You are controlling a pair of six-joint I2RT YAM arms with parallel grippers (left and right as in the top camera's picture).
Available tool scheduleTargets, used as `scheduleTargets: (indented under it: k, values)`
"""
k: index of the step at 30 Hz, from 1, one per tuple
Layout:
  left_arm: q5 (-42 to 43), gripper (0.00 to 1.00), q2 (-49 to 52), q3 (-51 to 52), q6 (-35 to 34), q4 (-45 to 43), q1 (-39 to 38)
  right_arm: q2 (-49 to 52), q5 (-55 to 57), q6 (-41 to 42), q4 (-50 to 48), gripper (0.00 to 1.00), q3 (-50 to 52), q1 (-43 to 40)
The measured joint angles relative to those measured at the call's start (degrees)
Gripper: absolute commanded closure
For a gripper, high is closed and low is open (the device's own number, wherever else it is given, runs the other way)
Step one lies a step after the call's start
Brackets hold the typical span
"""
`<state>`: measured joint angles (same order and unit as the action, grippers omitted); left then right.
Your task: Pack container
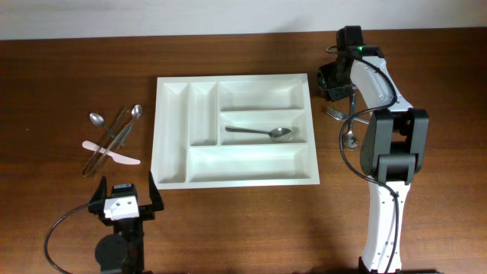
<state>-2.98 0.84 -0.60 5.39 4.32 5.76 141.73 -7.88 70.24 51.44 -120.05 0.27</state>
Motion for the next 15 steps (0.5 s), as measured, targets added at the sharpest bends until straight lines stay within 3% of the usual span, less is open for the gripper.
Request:
scheduleTargets:
  k: [15]
  values:
    - [0.0,0.01,0.0,0.0,0.0,0.0,0.0,0.1,-0.2,-0.1,0.0,0.76,0.1,0.0]
